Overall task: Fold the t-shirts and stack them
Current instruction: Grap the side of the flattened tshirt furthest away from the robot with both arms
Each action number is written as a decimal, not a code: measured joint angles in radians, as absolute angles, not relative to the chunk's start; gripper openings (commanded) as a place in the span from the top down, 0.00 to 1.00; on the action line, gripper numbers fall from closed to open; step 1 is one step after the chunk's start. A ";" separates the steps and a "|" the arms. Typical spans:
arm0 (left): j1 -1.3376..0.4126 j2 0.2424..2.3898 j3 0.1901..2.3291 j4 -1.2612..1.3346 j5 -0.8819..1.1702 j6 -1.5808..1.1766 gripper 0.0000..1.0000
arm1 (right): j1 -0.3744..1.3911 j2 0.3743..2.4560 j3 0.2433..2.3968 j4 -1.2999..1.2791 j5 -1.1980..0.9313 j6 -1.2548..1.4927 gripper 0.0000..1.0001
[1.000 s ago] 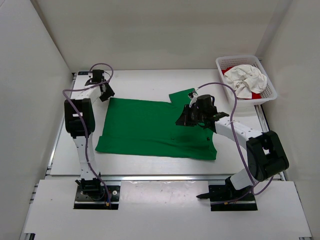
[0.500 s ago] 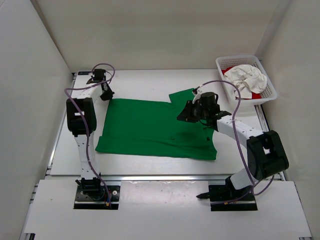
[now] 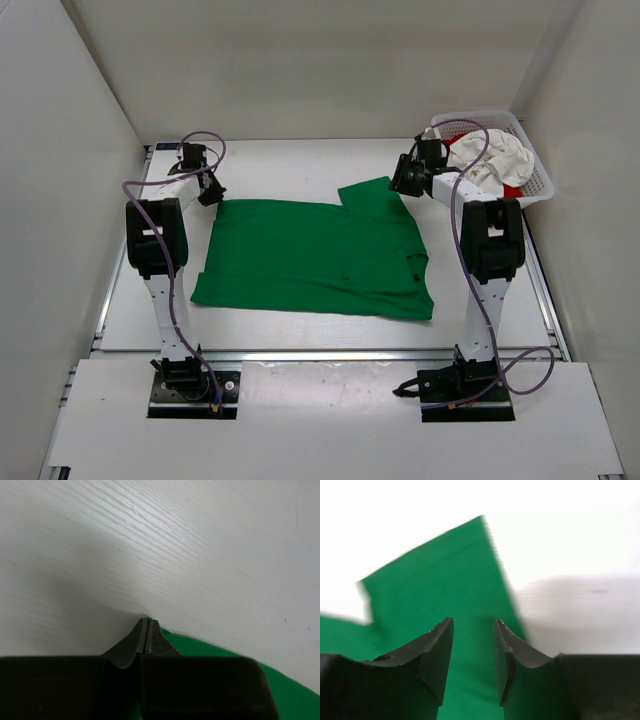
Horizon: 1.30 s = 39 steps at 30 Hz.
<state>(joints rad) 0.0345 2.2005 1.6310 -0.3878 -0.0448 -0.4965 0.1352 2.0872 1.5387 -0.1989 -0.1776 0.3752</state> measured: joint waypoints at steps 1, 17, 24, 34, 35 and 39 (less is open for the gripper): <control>0.033 2.197 1.631 -0.387 -0.045 -0.494 1.00 | 0.129 2.123 1.578 -0.229 -0.157 0.365 0.63; 0.015 2.175 1.628 -0.374 -0.043 -0.486 1.00 | 0.151 2.622 2.399 -0.673 -0.067 0.243 0.66; 0.015 2.175 1.628 -0.373 -0.036 -0.487 1.00 | 0.161 2.626 2.415 -0.719 -0.064 0.236 0.95; 0.017 2.151 1.585 -0.353 -0.017 -0.498 1.00 | 0.160 2.609 2.437 -0.796 -0.080 0.236 1.00; 0.019 2.143 1.574 -0.348 -0.014 -0.498 1.00 | 0.160 2.598 2.437 -0.815 -0.084 0.234 1.00; 0.025 2.093 1.519 -0.328 0.001 -0.506 1.00 | 0.160 2.495 2.368 -0.863 -0.095 0.228 1.00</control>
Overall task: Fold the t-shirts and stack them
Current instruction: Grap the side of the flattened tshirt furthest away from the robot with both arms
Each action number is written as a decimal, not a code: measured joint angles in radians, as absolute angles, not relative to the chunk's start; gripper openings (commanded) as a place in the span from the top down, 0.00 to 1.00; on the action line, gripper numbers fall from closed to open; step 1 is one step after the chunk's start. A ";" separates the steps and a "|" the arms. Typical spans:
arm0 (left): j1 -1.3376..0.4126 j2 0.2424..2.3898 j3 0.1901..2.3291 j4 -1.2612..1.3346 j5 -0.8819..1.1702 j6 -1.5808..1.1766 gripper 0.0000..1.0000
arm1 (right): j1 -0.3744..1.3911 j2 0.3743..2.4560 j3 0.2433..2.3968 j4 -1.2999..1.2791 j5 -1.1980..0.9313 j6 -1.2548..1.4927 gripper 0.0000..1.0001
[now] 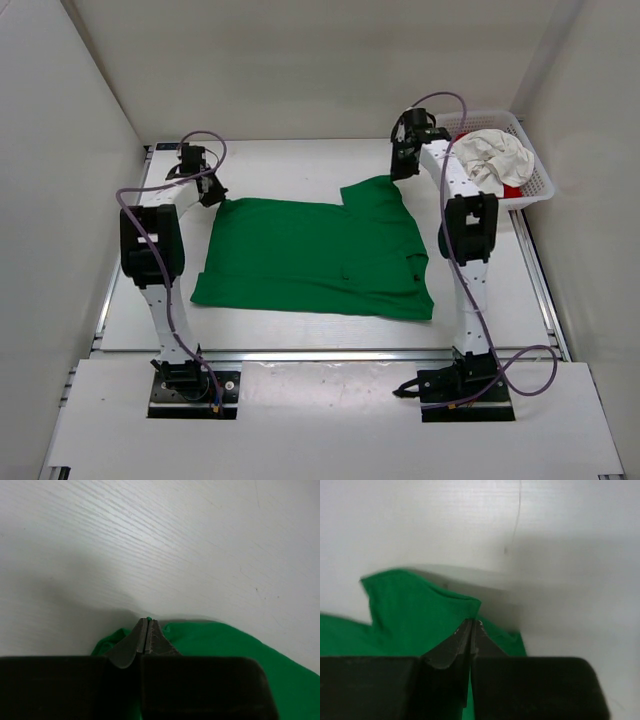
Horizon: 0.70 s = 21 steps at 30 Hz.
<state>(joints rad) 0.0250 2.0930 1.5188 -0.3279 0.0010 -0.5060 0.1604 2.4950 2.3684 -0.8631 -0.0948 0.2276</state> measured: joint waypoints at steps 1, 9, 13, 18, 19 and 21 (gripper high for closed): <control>0.027 2.077 1.503 -0.325 0.005 -0.507 1.00 | 0.161 2.438 2.304 -0.857 -0.098 0.226 1.00; 0.043 1.946 1.396 -0.300 0.031 -0.513 1.00 | 0.162 1.901 1.621 -0.684 -0.133 0.237 1.00; 0.062 1.865 1.303 -0.273 0.049 -0.517 1.00 | 0.171 1.753 1.403 -0.598 -0.136 0.261 1.00; 0.093 1.754 1.159 -0.252 0.064 -0.527 1.00 | 0.210 1.585 1.179 -0.546 -0.118 0.293 1.00; 0.099 1.736 1.132 -0.245 0.069 -0.530 1.00 | 0.217 1.547 1.140 -0.537 -0.115 0.297 1.00; 0.111 1.702 1.083 -0.237 0.074 -0.533 1.00 | 0.226 1.465 1.074 -0.522 -0.110 0.308 1.00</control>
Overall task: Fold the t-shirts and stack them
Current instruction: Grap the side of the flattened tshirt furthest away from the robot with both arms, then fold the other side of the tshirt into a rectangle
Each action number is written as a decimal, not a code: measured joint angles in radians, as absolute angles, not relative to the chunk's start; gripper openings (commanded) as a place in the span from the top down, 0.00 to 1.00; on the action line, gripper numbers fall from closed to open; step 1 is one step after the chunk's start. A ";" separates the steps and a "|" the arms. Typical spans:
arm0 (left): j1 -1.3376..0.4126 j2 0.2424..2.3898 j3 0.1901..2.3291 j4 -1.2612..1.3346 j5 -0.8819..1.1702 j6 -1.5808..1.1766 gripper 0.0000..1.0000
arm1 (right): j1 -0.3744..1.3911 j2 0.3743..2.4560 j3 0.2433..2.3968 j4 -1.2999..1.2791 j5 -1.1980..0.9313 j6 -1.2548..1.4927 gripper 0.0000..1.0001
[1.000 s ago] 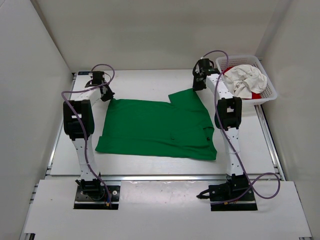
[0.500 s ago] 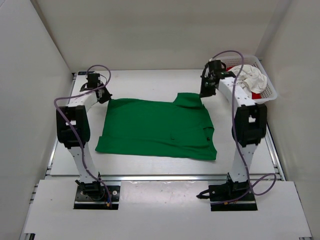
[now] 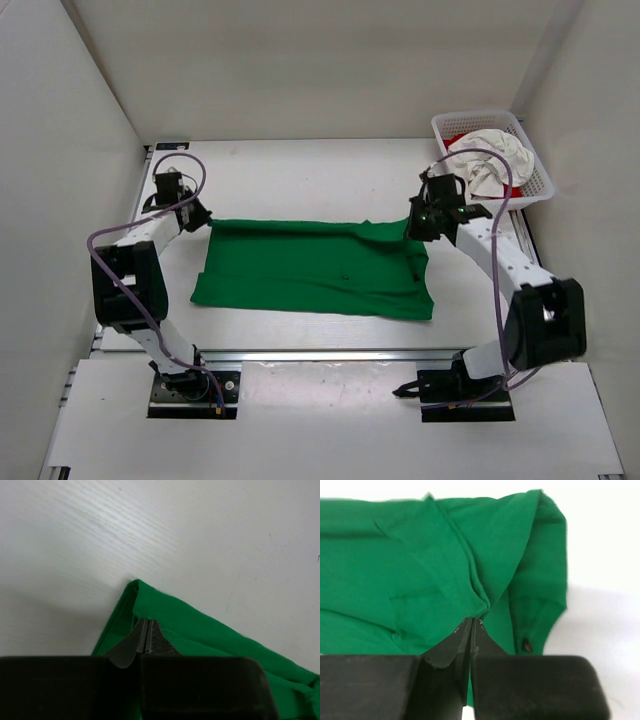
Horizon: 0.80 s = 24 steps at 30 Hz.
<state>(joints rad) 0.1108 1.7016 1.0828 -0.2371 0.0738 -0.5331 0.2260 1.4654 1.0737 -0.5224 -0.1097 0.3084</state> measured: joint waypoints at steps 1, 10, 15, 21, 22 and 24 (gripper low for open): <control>0.117 1.682 1.058 -0.235 0.076 -0.535 1.00 | 0.226 1.422 1.044 -0.516 -0.107 0.313 1.00; 0.130 1.485 0.910 -0.213 0.073 -0.531 1.00 | 0.184 1.056 0.751 -0.504 -0.100 0.343 1.00; 0.128 1.465 0.830 -0.211 0.064 -0.534 0.96 | 0.176 1.005 0.610 -0.506 -0.136 0.394 1.00; 0.200 1.478 0.749 -0.216 0.118 -0.576 0.48 | 0.200 0.973 0.508 -0.513 -0.157 0.448 0.88; 0.211 1.477 0.745 -0.213 0.123 -0.584 0.46 | 0.212 0.973 0.508 -0.515 -0.153 0.450 0.85; 0.226 1.467 0.738 -0.204 0.129 -0.610 0.47 | 0.226 0.966 0.508 -0.516 -0.146 0.453 0.77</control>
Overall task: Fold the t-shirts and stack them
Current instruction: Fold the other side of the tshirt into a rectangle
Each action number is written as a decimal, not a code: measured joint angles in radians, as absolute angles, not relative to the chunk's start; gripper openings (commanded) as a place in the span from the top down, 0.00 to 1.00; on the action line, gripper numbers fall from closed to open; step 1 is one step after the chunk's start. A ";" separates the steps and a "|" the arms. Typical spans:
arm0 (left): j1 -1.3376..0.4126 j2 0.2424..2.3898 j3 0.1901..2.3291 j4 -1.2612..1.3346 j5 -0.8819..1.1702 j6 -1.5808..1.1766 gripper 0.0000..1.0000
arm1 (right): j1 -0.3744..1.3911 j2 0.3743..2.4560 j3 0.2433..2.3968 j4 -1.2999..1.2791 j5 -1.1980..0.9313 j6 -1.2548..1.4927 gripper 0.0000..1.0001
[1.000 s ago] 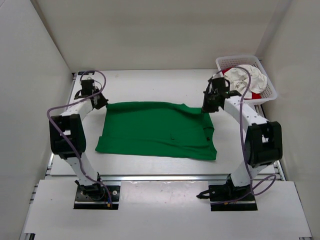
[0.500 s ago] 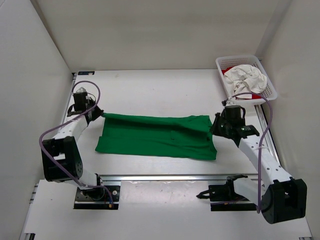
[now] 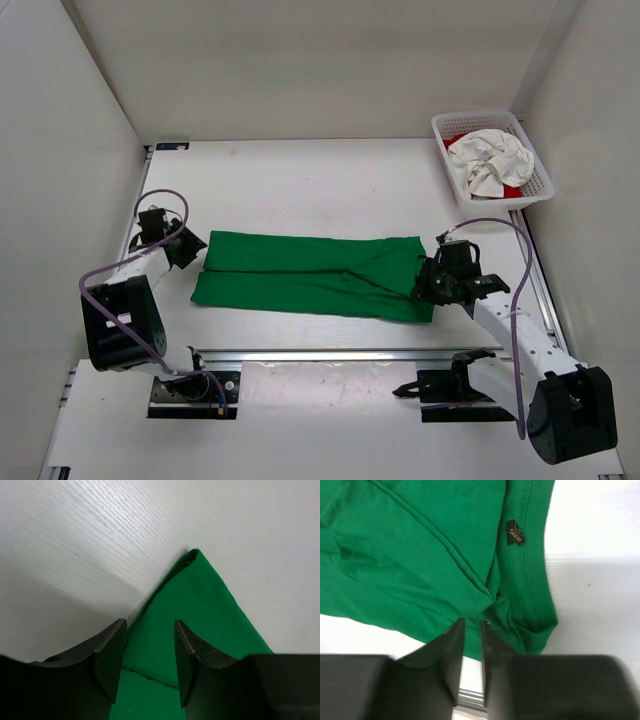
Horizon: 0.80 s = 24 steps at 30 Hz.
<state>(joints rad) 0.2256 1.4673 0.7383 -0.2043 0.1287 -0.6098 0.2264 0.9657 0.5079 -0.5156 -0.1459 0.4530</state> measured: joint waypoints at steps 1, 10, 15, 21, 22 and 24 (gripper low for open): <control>0.233 1.454 0.730 -0.194 0.130 -0.620 0.48 | 0.227 0.962 0.508 -0.518 -0.143 0.450 0.74; -0.012 1.208 0.661 -0.062 0.064 -0.667 0.57 | 0.363 1.035 0.664 -0.479 -0.073 0.443 1.00; -0.260 1.258 0.619 0.004 0.091 -0.679 0.58 | 0.417 1.309 0.764 -0.262 -0.133 0.442 0.69; -0.376 1.239 0.487 0.054 0.123 -0.689 0.58 | 0.392 1.548 0.842 -0.124 -0.198 0.422 0.64; -0.374 1.227 0.463 0.060 0.132 -0.693 0.58 | 0.391 1.582 0.859 -0.109 -0.205 0.419 0.64; -0.364 1.196 0.422 0.068 0.144 -0.700 0.58 | 0.391 1.621 0.870 -0.088 -0.217 0.417 0.64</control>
